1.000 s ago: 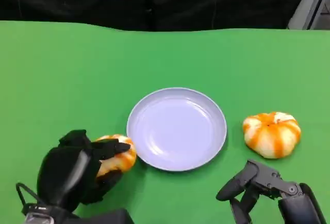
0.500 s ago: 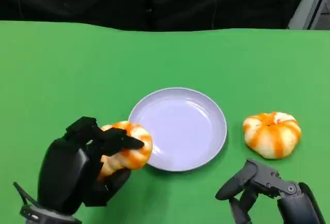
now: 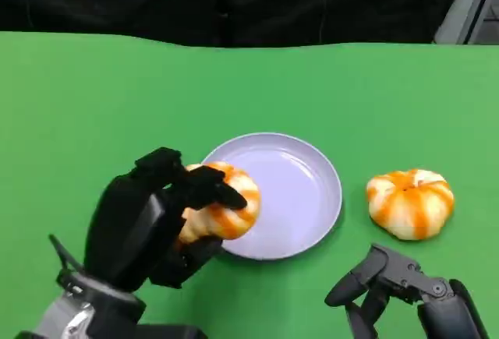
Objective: Grasp the bread from the table and place it into the plate.
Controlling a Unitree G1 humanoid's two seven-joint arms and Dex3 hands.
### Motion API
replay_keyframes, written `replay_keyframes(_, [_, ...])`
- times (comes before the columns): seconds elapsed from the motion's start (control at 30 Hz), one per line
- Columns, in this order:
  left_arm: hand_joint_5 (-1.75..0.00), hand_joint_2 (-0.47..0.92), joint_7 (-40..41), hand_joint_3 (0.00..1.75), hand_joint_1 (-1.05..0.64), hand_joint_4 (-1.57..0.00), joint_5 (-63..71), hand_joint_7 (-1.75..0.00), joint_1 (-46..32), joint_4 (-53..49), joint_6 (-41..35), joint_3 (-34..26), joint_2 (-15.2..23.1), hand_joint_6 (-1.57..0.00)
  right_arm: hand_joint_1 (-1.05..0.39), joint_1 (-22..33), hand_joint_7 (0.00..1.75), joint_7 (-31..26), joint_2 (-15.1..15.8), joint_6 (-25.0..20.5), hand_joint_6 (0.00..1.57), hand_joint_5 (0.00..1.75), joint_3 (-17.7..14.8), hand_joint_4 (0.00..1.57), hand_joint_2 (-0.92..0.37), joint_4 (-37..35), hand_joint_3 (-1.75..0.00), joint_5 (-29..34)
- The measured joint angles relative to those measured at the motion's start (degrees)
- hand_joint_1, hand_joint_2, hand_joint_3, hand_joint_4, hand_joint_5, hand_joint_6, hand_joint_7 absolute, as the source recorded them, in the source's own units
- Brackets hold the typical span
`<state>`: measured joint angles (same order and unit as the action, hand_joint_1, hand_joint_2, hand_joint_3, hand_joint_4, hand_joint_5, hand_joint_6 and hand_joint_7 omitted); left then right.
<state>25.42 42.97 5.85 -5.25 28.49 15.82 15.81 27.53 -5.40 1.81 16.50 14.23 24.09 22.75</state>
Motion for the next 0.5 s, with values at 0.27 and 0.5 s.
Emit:
replay_keyframes(0.27, [-1.71,0.16,-1.21,1.56,-0.16,-0.92,0.4,-1.38,5.84,-2.56,-1.68,1.76,-3.13,-0.87,-0.15,1.18,1.22,0.13,0.23,0.01,0.73,1.61,-0.21,0.8,-0.43,0.69,-1.16,-0.2])
replay_keyframes(0.5, [-1.75,0.3,-4.17,1.28,-0.19,-0.84,1.87,-1.37,11.34,-7.26,-7.52,5.03,-7.11,-0.82,-0.15,1.23,1.22,0.16,0.4,0.0,0.73,1.6,-0.36,0.79,-0.43,1.31,-1.16,-0.17])
